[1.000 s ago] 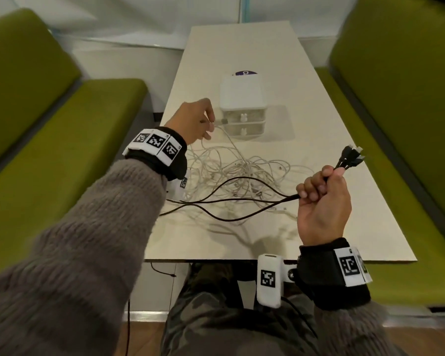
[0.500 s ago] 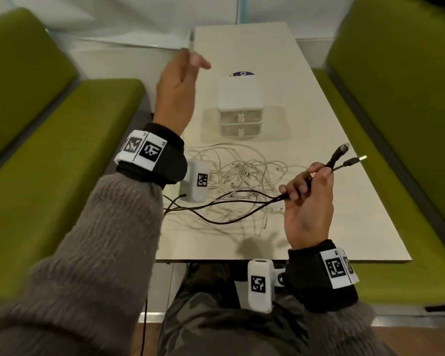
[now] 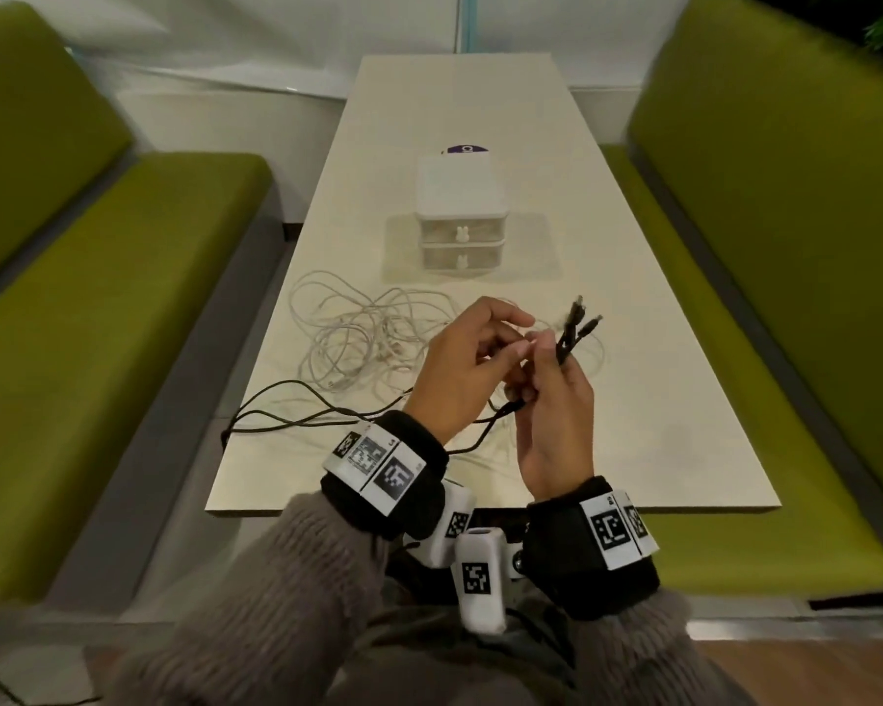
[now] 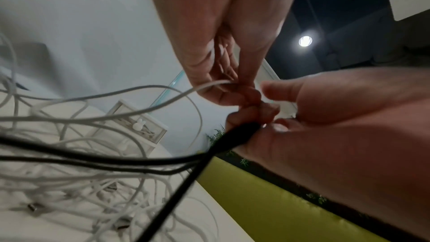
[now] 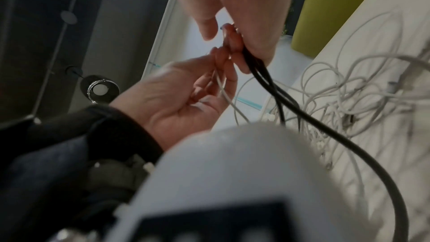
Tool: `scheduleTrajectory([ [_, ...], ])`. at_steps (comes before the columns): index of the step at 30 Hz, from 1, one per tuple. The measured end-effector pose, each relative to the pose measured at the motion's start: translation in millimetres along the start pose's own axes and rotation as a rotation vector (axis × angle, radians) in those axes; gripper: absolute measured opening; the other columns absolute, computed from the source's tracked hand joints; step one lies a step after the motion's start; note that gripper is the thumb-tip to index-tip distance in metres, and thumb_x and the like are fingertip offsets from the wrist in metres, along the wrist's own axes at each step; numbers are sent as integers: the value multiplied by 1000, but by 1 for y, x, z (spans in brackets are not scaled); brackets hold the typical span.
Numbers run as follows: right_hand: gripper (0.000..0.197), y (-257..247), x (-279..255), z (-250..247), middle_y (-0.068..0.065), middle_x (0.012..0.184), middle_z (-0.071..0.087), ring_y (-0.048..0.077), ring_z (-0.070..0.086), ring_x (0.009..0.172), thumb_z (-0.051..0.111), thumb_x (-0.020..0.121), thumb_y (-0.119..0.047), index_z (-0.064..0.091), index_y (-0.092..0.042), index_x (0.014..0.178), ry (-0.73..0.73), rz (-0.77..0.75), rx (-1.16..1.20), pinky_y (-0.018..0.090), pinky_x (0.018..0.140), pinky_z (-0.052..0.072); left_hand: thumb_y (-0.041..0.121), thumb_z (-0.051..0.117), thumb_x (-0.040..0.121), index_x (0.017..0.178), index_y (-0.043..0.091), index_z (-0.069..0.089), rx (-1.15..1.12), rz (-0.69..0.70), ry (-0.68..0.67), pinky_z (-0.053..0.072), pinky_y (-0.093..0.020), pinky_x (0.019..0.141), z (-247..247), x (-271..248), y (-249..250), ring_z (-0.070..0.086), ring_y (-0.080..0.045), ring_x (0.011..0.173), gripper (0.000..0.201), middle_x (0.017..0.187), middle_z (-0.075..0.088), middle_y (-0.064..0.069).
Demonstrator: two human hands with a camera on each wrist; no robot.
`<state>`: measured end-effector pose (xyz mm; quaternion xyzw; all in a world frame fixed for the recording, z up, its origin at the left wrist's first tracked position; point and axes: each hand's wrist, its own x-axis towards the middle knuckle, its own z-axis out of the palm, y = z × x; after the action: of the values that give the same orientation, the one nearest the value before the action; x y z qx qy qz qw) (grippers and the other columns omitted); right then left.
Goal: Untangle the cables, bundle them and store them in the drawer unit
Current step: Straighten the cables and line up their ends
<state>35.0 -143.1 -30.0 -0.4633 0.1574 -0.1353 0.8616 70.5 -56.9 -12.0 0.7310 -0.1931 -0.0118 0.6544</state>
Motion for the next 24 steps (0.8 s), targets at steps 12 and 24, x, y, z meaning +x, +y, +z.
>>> scheduleTrajectory([
  [12, 21, -22, 13, -16, 0, 79, 55, 10, 46, 61, 36, 103, -19, 48, -16, 87, 32, -70, 110, 23, 61, 37, 31, 52, 94, 71, 19, 61, 422, -29, -302, 32, -14, 58, -33, -11, -14, 42, 0, 55, 27, 58, 49, 13],
  [24, 28, -48, 22, -44, -8, 54, 28, 9, 25, 48, 32, 104, -27, 42, -21, 79, 117, -150, 99, 21, 47, 29, 28, 46, 96, 84, 19, 52, 496, -278, 74, 40, -30, 79, -128, -19, -69, 54, -15, 85, 16, 87, 61, -1],
])
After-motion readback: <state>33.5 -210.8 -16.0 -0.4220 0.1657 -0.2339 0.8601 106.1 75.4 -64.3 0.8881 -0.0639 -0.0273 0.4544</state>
